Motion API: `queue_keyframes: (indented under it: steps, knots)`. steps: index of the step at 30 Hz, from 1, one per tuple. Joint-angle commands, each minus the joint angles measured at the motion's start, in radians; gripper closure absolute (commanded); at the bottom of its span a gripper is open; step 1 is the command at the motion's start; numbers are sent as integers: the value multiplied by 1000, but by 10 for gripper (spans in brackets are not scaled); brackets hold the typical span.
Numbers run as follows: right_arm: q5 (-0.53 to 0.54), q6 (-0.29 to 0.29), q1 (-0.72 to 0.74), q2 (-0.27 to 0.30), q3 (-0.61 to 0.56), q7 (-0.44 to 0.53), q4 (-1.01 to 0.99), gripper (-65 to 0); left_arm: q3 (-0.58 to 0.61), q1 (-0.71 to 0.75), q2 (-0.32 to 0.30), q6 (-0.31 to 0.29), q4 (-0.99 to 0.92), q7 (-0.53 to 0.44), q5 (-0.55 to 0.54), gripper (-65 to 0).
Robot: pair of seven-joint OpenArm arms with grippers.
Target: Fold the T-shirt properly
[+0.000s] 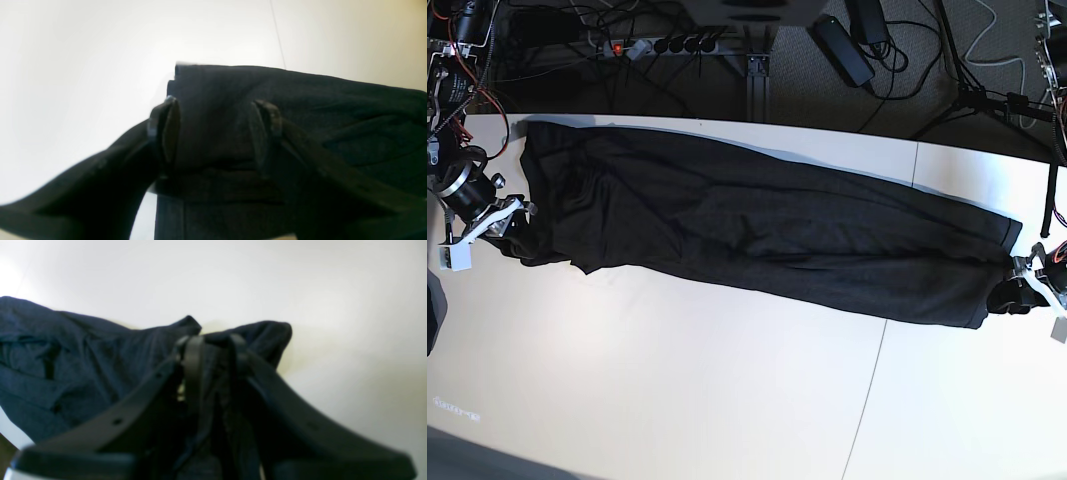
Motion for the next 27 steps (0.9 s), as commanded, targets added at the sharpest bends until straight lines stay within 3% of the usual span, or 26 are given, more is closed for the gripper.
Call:
queue_keyframes:
  steps: [1, 7, 13, 21, 27]
  knots:
    - [12, 61, 14, 19, 8, 19, 16, -141, -7, -21, -25, 12, 15, -33, -16, -361]
    - [13, 61, 14, 19, 8, 19, 16, -141, -7, -22, -25, 50, -27, -169, 100, -362]
    - [13, 61, 14, 19, 8, 19, 16, -141, -7, -25, -22, 38, -134, -250, 106, -361]
    - [12, 61, 13, 19, 8, -5, 16, -141, -7, -60, -20, 84, -137, -145, 115, -361]
    - [13, 61, 14, 19, 8, 0, 16, -141, -6, -92, -19, 83, -121, -83, 94, -361]
